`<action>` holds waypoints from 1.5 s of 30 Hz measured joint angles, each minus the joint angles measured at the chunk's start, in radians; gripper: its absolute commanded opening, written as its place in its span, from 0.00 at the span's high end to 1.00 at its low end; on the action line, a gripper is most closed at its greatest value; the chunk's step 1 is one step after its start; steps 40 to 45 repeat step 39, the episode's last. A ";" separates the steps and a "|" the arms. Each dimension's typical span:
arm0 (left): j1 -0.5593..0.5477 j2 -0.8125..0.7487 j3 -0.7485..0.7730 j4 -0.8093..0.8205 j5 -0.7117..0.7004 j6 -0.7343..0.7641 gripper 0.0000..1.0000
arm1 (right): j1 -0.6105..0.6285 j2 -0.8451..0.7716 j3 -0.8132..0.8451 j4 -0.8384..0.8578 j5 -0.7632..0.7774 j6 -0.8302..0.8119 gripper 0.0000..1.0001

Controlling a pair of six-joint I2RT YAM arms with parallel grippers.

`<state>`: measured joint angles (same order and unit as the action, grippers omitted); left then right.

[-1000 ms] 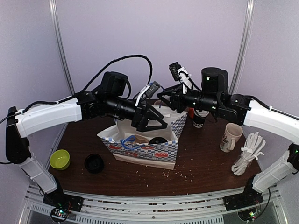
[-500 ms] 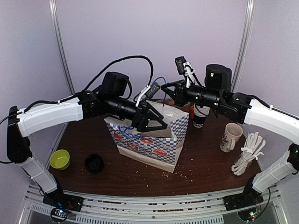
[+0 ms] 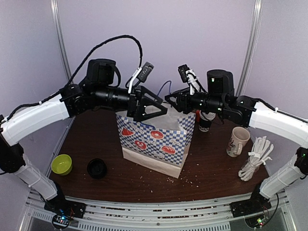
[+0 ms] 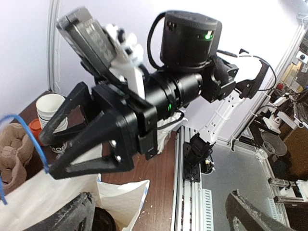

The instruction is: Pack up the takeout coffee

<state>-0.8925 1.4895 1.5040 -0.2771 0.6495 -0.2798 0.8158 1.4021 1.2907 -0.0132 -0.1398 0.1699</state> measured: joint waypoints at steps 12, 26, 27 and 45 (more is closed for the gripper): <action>0.001 -0.263 -0.103 0.044 -0.417 -0.022 0.02 | -0.003 -0.149 -0.018 -0.072 0.093 0.010 0.00; 0.320 -0.433 -0.295 0.042 -0.799 -0.161 0.02 | -0.187 -0.429 -0.143 -0.181 0.623 0.148 0.00; 0.378 -0.422 -0.301 0.035 -0.776 -0.173 0.02 | -0.242 -0.420 -0.151 -0.203 0.631 0.167 0.00; 0.498 -0.399 -0.496 -0.121 -0.887 -0.197 0.02 | -0.381 -0.626 -0.470 -0.245 0.686 0.173 0.00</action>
